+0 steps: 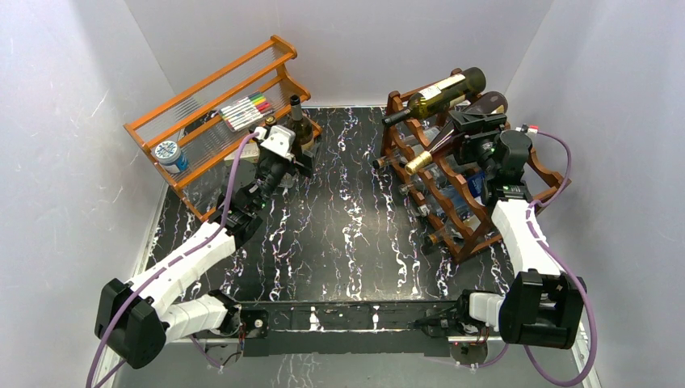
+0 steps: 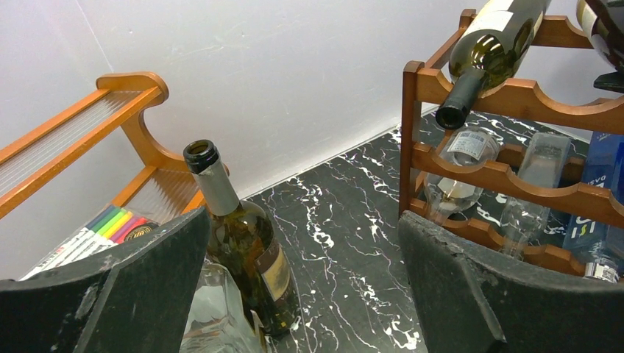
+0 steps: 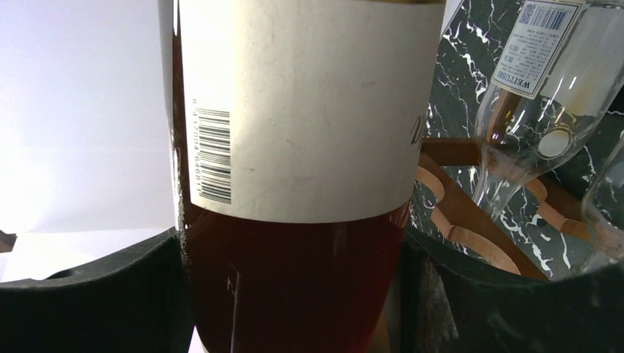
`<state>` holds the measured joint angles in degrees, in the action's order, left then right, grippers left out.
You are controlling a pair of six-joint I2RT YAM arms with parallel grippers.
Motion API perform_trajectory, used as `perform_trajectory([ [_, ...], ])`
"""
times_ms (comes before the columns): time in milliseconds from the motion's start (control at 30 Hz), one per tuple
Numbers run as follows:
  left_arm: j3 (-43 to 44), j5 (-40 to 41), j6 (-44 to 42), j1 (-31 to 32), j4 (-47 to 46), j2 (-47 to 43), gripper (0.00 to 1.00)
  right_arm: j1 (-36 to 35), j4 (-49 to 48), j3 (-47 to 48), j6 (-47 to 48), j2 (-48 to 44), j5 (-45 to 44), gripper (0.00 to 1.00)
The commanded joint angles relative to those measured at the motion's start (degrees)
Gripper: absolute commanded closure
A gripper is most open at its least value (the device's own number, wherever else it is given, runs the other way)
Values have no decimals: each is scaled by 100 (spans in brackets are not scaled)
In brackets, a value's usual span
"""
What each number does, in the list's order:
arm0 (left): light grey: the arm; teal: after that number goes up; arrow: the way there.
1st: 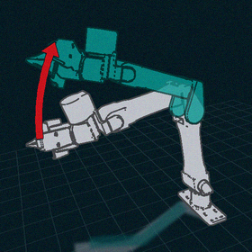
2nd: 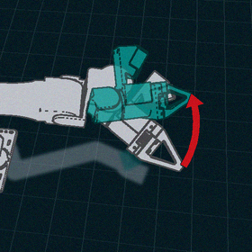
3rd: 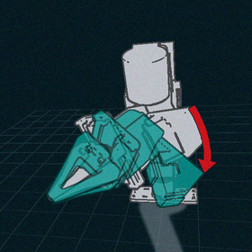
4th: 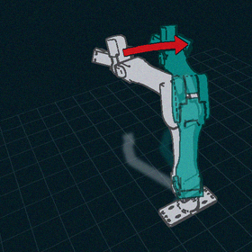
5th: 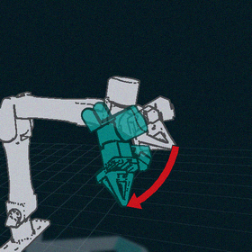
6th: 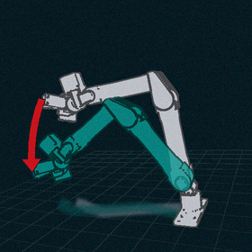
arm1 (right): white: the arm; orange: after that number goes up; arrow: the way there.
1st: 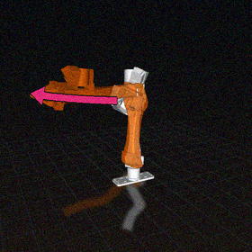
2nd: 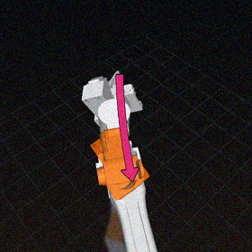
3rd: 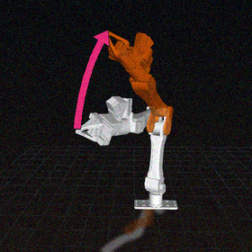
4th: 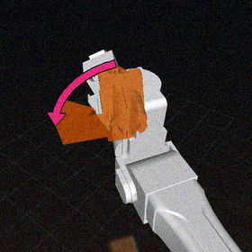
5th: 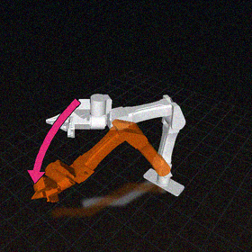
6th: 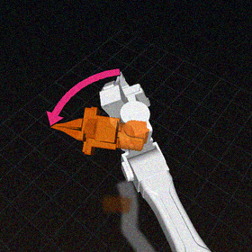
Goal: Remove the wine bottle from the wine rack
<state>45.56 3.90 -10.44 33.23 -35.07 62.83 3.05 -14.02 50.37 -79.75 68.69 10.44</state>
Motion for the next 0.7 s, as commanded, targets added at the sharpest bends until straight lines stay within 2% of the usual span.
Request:
perform_trajectory([
  [0, 100, -109, 42, 35, -157, 15, 2, 36, -2753, 265, -199, -717, -17, 78],
  [333, 92, -144, 80, 34, -164, 71, 2, 47, -2717, 280, -264, -905, -67, 78],
  [533, 91, -271, 94, 36, -188, 103, 2, 44, -2211, 678, -232, -938, 49, 78],
  [667, 7, -918, 84, 44, -440, 128, 2, 41, -1645, 1054, -300, -903, 163, 78],
])
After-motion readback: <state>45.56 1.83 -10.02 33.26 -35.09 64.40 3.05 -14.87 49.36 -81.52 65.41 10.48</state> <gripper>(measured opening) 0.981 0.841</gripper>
